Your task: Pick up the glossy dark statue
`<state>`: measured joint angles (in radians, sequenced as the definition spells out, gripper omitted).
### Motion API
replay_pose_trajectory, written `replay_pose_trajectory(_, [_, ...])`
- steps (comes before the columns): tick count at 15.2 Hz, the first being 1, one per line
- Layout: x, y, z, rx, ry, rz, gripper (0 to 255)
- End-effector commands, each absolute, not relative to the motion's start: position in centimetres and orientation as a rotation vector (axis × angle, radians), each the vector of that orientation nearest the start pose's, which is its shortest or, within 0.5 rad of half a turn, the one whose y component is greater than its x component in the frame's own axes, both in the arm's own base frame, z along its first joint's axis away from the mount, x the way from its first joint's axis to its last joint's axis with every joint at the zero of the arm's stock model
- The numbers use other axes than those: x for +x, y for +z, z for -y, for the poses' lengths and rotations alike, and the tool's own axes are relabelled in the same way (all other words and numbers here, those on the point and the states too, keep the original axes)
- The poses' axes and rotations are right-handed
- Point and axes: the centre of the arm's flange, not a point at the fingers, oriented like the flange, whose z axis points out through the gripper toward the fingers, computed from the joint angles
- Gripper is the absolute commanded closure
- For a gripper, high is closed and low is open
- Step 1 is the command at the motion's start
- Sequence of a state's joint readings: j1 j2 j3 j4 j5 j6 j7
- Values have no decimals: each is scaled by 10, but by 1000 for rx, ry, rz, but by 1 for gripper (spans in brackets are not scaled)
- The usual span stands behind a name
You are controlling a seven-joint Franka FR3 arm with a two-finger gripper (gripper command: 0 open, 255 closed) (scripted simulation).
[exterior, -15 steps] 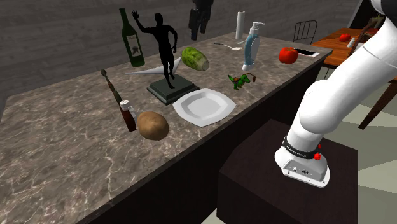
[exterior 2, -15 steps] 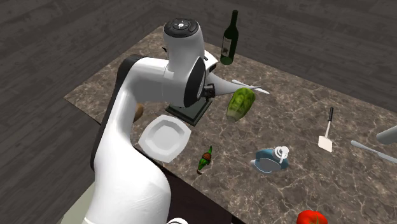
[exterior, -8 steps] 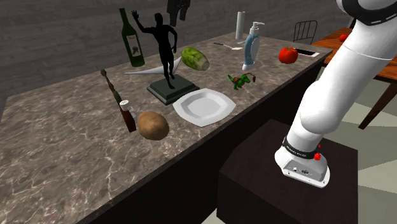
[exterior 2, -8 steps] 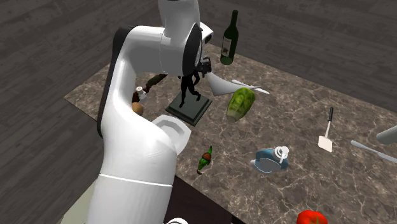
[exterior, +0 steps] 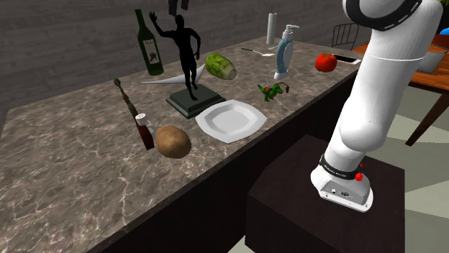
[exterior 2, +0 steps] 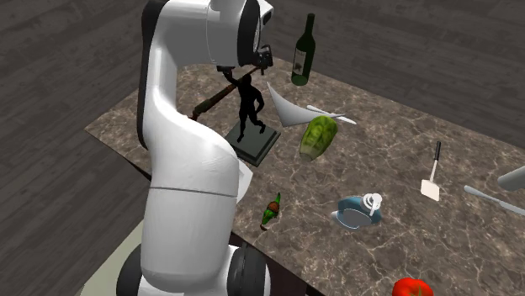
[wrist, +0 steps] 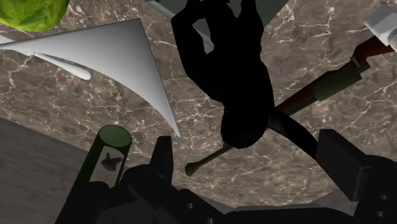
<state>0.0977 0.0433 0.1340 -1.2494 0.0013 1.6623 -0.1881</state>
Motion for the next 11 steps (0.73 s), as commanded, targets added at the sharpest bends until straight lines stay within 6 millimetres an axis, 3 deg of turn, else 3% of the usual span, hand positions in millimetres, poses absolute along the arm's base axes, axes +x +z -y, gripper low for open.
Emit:
replay_pose_trajectory(1, [549, 754, -129, -3004, -579, 642, 0])
replay_pose_trajectory(7, [549, 730, -129, -3004, -579, 642, 0])
replay_pose_trajectory(8, [549, 730, -129, -3004, -579, 642, 255])
replay_pose_trajectory(11, [549, 730, -129, -3004, -579, 642, 255])
